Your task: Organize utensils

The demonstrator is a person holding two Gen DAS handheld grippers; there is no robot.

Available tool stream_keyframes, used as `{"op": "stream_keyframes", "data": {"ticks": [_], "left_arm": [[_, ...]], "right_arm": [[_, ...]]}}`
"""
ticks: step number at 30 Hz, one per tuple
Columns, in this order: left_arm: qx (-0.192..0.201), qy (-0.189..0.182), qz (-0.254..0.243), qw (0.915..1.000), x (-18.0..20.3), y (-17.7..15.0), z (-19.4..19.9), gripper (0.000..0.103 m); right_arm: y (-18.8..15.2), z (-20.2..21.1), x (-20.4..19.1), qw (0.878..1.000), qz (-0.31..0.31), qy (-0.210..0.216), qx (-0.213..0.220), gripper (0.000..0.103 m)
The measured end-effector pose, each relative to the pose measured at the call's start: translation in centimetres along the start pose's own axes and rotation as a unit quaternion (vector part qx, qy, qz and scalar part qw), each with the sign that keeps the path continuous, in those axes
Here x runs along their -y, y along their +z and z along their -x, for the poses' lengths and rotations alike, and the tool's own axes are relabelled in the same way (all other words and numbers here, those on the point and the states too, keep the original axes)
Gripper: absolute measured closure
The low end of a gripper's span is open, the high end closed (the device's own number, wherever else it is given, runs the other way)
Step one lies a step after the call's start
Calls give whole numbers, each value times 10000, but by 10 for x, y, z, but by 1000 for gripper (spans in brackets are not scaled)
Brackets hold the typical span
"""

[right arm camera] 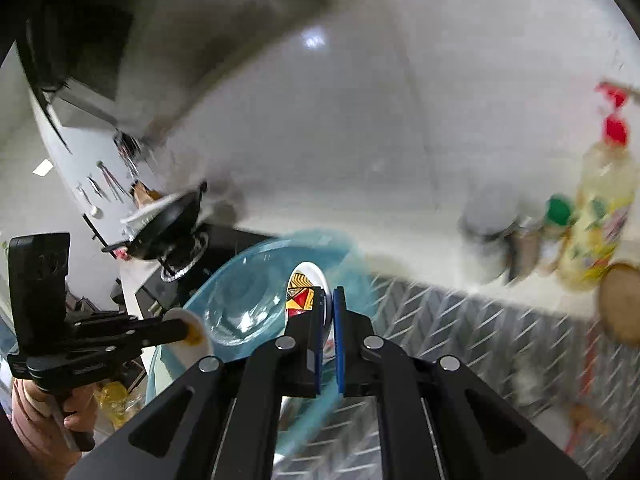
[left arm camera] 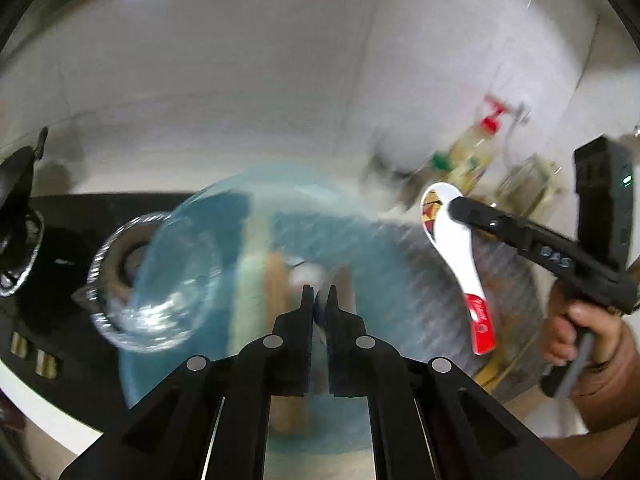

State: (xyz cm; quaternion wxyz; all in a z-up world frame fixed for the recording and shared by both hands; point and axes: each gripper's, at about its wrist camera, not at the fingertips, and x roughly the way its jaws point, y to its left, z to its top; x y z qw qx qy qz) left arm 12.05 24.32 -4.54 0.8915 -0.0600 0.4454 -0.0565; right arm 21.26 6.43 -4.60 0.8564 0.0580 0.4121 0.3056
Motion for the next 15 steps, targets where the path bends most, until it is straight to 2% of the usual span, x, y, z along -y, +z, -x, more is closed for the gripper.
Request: {"op": "stream_keyframes", "data": {"ticks": [3,6,9,13,15], "left_arm": [[-366,38,-215,9991,-30,-1,-24,97],[-783,-81,-461,9958,-53,-1,-53,97],[-1199,-284,-734,9897,-59,1,-83,96],[-1440,-353,-770,9859,-64,3,-104,96],[-1568,-450,-875,9827,-60,4,-110,96]], "right_arm": [[-16,-48,-29,9987,-103,-235,-435,98],[-30,-83,-43,9942,-287,-546,-876,98],[-39,-113,-56,9866,-237,-952,-1300,98],[-45,-143,-66,9721,-12,-1514,-1793,98],[-49,-154,-63,9655,12,-1630,-2033,98]]}}
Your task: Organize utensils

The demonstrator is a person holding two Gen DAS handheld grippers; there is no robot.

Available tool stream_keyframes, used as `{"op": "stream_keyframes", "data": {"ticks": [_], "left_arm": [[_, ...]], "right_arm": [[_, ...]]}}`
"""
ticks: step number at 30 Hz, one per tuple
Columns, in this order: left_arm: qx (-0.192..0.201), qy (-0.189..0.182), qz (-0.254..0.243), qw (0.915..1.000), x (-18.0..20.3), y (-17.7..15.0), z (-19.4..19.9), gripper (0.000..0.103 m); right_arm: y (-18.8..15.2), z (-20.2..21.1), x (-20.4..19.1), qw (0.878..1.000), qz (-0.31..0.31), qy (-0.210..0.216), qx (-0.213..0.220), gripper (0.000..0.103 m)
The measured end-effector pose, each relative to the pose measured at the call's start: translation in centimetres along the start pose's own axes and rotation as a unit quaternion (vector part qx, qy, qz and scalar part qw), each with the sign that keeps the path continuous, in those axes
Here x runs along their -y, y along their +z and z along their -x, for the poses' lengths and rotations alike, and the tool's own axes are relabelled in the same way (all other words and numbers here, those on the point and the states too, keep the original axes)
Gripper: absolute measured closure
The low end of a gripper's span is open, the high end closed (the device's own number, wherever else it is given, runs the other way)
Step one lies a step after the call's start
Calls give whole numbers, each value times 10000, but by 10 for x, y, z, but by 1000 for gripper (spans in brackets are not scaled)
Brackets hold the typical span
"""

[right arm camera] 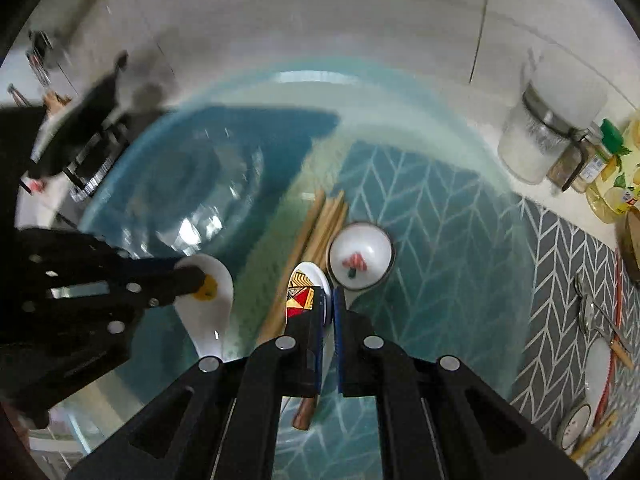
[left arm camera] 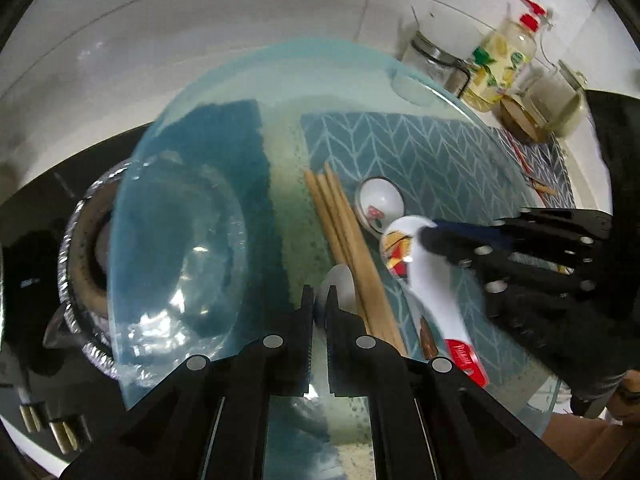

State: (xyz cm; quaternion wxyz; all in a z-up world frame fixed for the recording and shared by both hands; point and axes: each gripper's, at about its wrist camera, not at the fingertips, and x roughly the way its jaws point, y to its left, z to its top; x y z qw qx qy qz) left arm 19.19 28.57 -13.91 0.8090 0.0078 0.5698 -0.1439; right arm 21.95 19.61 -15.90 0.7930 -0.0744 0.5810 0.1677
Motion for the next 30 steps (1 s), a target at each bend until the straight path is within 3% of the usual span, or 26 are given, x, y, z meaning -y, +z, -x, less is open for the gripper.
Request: {"op": "stream_keyframes", "data": {"ticks": [3,9,12,15,17,19,21,24,27,30], "left_arm": [[-145,33,6,9999,2,1,-8,96],[14,225,232,9995,1,0,6,86],[534,185,202,9982,20,-2,47,80],[1427,73,-138,9896,67,-4,109,52],[1770,-117,-404,9833,102,-7,133,49],[1923,-352,-593,9789,139,-12,140,42],[1894,-599,-652,9779,172,-14,128,38],[1483,-1097,-495,9816,221,-11,78,38],[995,-1394,11,9852,253,-4,0,39],[685,-1373,216,9879,273,0,-53,45]], "right_arm": [[-1,-13,2,9994,-58,-76,-336,97],[2,1,8,9996,-30,-218,-199,96],[8,47,30,9987,-198,241,393,97],[12,112,65,9908,-244,661,1153,97],[7,172,102,9786,-202,842,1864,95],[-5,214,141,9671,-185,906,2371,85],[-22,237,182,9603,-307,774,2663,43],[-60,245,247,9496,-621,656,3000,40],[-92,215,305,9620,-1102,373,2471,40],[-123,185,348,9677,-1435,391,2035,40]]}}
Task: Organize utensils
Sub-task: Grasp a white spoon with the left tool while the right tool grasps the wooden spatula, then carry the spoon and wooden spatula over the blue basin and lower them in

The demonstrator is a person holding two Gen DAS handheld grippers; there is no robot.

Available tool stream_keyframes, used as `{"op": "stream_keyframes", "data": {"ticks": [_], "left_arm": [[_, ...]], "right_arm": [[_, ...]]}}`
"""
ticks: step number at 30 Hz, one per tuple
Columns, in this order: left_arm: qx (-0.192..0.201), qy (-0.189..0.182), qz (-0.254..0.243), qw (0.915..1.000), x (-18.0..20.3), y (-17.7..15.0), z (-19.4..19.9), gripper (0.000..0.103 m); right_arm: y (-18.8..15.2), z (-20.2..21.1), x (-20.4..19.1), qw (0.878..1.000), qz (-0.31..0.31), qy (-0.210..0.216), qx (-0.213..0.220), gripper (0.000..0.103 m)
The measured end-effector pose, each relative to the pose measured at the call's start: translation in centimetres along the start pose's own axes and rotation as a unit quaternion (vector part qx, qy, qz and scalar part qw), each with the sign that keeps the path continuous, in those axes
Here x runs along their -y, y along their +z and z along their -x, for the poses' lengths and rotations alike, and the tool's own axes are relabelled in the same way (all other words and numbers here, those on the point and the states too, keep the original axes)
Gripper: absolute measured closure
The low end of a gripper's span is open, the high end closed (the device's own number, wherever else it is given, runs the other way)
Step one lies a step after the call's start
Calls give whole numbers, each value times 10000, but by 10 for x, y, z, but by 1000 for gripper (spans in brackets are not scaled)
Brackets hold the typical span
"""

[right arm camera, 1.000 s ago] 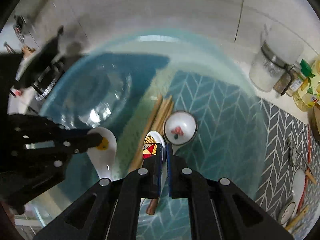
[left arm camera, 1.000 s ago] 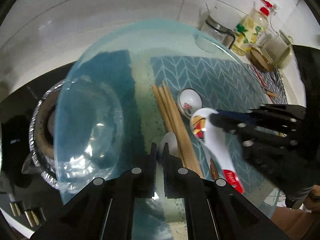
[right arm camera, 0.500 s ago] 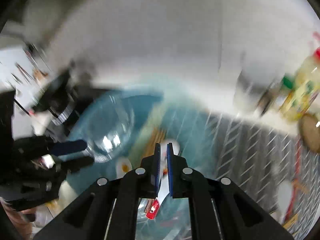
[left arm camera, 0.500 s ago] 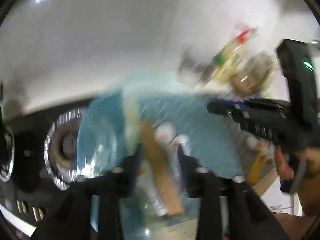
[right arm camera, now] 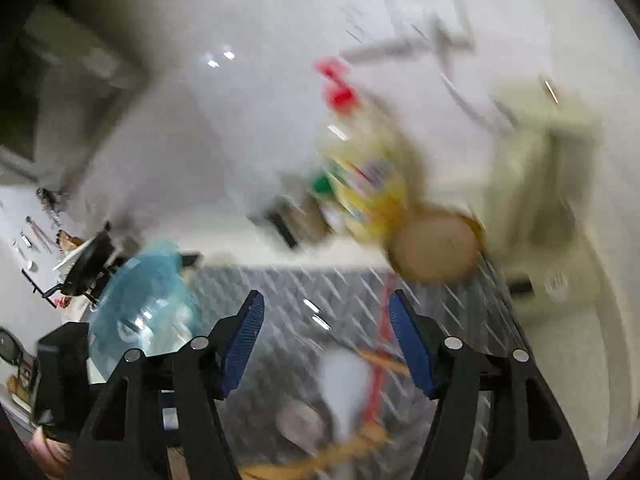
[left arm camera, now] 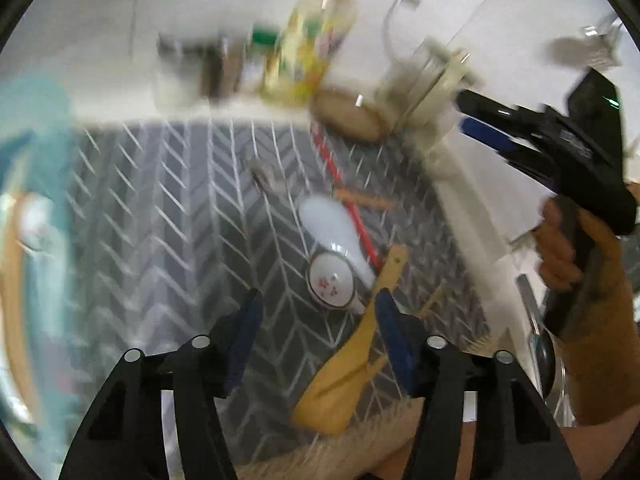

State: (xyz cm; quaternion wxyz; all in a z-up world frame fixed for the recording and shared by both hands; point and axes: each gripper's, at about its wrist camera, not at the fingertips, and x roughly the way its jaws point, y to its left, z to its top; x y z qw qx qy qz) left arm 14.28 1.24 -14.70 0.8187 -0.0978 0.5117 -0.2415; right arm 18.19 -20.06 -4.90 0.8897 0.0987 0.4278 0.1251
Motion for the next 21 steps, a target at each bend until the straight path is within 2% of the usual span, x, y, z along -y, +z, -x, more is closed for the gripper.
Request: {"op": "stream_keyframes", "data": {"ticks": [4,8,9,10,11,13,14,15,16,18,21], "left_arm": [[-242,315,231,9989,0,-2,-50,46],[-276,499,309,9979,6,1,-77,46],[-184,598,236,9978,9,2,-78,47],[-204,714,104,9972,16,3,-82,50],[-200,833,-61,9963,23,2,-84,59],[-210,1130,-377,9927,36,0,-91,85],[-148,1213,-450,9915,40,-1,-90,88],[-68,1160,-363,9926,40,0,-87,92],[-86,961,-60,9953,33,2,-84,93],[-38,688,326,9971,21,4,-78,94],[231,762,410,9960,11,10,-53,94]], "right_arm": [[-18,-14,36,9994,-19,121,-314,40],[-20,-31,46,9982,165,289,-496,40],[-21,-32,48,9980,187,327,-515,40],[-23,-33,48,9978,209,343,-533,40],[-22,-36,51,9974,243,388,-562,40],[-27,-42,53,9962,328,469,-654,40],[-30,-44,51,9955,404,479,-713,40],[-33,-44,50,9946,465,501,-778,41],[-39,-45,50,9933,488,577,-875,42],[-51,-45,48,9899,507,800,-1053,52],[-76,-42,43,9849,718,923,-1277,55]]}}
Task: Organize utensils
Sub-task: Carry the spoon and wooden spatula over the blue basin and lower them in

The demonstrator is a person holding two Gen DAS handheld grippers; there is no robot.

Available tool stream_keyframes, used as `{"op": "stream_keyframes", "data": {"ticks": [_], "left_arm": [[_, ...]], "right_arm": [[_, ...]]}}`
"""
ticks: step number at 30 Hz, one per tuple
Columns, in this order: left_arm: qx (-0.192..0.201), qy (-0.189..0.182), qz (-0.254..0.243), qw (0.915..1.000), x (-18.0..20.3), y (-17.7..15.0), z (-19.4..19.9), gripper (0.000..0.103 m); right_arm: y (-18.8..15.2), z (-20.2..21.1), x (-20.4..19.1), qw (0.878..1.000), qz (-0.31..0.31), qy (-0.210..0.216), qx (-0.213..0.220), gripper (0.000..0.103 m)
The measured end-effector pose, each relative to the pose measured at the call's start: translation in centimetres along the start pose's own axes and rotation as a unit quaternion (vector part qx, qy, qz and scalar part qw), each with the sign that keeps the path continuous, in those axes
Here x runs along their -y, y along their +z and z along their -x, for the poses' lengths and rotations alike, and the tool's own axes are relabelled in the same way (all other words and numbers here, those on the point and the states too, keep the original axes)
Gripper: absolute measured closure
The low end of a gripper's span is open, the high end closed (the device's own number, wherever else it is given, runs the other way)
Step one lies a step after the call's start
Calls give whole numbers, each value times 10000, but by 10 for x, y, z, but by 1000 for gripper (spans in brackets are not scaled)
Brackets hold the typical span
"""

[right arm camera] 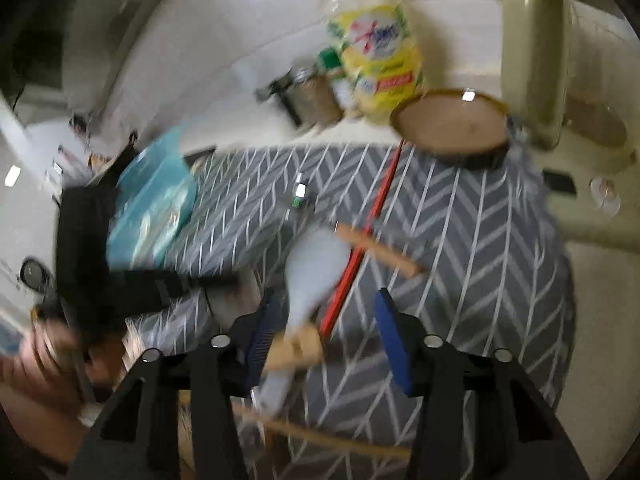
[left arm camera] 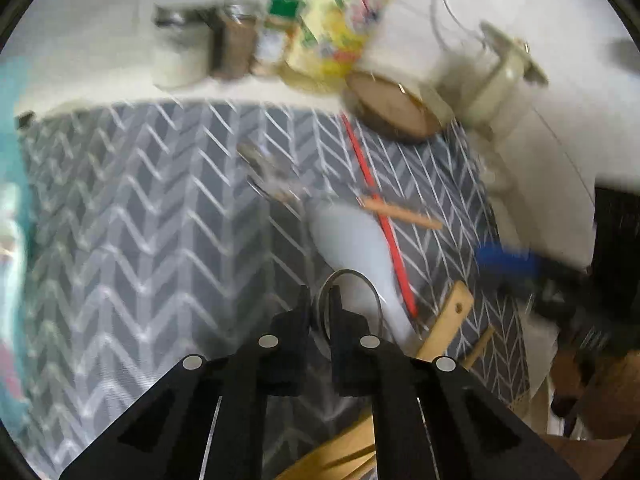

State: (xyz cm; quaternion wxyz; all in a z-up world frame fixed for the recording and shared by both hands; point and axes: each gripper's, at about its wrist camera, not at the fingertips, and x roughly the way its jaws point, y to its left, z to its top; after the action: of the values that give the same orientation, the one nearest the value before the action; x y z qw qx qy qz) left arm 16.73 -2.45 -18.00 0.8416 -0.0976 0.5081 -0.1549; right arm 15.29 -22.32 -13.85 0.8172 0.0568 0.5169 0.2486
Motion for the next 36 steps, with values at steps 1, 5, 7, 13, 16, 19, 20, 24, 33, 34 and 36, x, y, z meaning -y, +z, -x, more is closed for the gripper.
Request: {"op": "stream_keyframes", "data": {"ticks": [1,5,7,13,16,19,20,24,33,34,36], "left_arm": [[88,-9,-4,10000,-5,3,10,94],[176,93,43,9998,-19,5,26,94],[143,86,97,9998,-24,4,28,94],[89,81,191,9997,-27,13,24,94],[295,184,86,9994,-30,23,44,93],[562,300,-30,9980,-36,37,72,93],[630,294,-51,9976,-37,40,81,93],[1010,360,-246,9939,-42,55,127,92],[1626,286,-553,9847,-107,75,272,92],[1627,374,-603,9841,-116,76,282,92],[1574,558,-730,9833,-140,76,302,92]], "right_arm": [[-9,-2,0,9999,-79,80,-82,55],[-28,-16,2,9956,-721,525,-285,55],[-28,-22,-1,9930,-874,768,-225,55],[-14,-40,-14,9921,-864,905,-86,84],[-5,-22,-18,9897,-933,1070,172,90],[16,4,-22,9876,-976,1095,566,95],[23,13,-25,9875,-906,1086,696,96],[60,43,-48,9880,-452,898,1172,96],[145,73,-161,9741,647,1106,1860,96],[152,70,-178,9714,705,1226,1906,96],[163,55,-208,9686,787,1437,1870,96]]}}
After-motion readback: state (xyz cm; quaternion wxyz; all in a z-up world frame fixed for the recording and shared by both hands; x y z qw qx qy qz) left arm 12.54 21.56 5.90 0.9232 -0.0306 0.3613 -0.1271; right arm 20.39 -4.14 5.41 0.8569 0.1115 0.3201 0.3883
